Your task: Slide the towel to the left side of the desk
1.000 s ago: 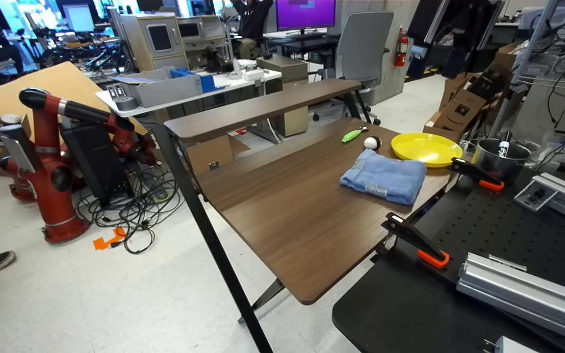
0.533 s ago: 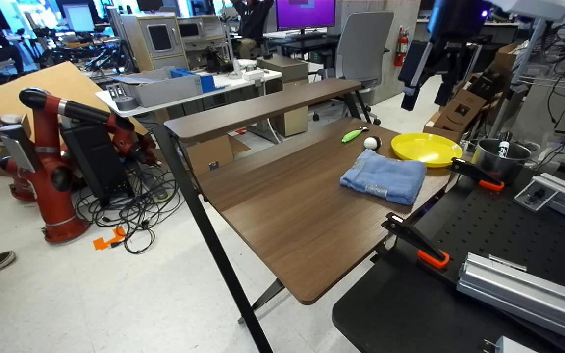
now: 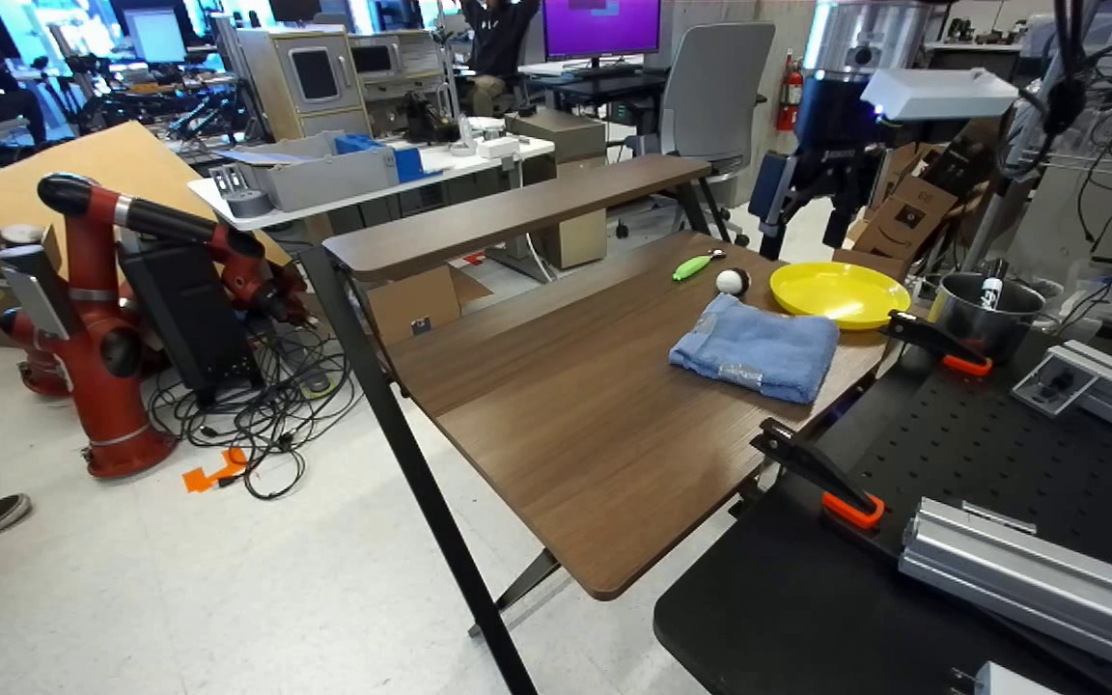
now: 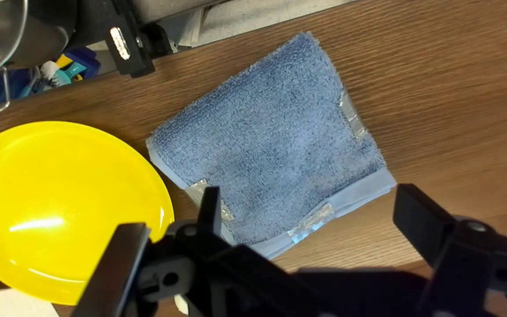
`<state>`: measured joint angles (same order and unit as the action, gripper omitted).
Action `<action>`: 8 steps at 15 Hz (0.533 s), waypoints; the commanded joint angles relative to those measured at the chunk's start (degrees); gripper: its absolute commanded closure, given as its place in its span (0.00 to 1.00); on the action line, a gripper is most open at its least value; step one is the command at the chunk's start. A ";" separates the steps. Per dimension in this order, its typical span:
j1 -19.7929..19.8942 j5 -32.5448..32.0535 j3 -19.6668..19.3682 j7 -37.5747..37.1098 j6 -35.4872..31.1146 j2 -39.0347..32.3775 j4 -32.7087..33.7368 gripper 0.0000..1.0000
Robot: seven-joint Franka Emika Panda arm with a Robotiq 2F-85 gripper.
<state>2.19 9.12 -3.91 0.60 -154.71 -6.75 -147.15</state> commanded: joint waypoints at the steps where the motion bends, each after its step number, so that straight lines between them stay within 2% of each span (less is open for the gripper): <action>1: 0.65 -1.10 0.48 -0.04 -2.47 -7.10 4.63 0.00; 8: 0.51 -2.36 0.62 -0.85 -3.69 -18.70 12.01 0.00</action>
<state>2.20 8.17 -3.78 0.54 -156.72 -21.28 -138.02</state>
